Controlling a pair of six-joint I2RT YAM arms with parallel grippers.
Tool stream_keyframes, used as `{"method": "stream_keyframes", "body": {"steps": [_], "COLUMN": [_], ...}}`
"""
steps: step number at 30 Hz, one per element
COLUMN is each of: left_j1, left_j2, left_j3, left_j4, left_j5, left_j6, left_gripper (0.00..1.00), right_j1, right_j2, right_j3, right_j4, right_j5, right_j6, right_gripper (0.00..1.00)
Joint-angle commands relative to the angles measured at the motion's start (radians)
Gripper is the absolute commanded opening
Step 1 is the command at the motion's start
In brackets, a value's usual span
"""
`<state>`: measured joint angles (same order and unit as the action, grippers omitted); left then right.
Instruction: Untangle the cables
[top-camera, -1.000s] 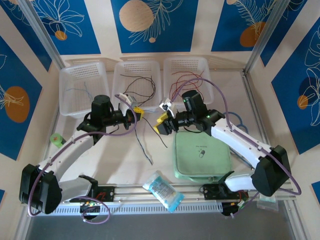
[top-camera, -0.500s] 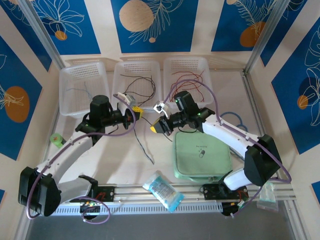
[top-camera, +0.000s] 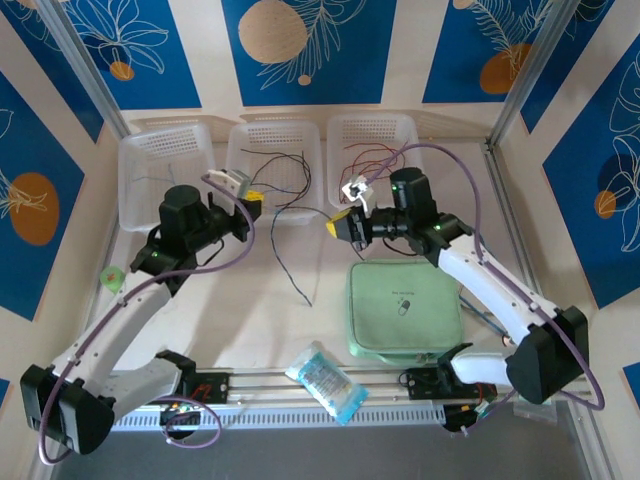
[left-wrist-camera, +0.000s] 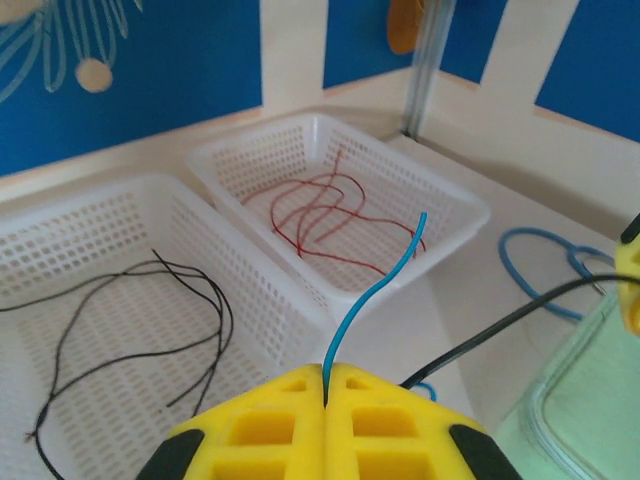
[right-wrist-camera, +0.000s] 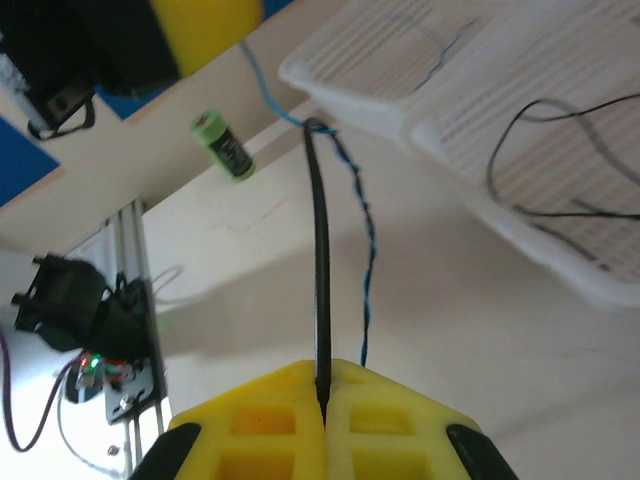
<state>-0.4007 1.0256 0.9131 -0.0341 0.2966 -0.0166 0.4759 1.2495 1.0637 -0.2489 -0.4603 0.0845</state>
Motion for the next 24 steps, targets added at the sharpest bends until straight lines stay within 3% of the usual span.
{"method": "stream_keyframes", "body": {"steps": [1,24], "left_j1": [-0.005,0.039], "left_j2": [-0.043,-0.13], "left_j3": [-0.013,0.08], "left_j4": [0.059,-0.177], "left_j5": [-0.066,-0.191], "left_j6": [-0.025,0.017], "left_gripper": [0.0,0.0], "right_j1": [-0.045,-0.413], "right_j2": [-0.047,-0.22], "right_j3": [-0.022,0.007], "right_j4": [0.045,-0.068], "right_j5": [0.061,0.323], "right_j6": [0.063,0.09], "right_gripper": [0.0,0.0]}}
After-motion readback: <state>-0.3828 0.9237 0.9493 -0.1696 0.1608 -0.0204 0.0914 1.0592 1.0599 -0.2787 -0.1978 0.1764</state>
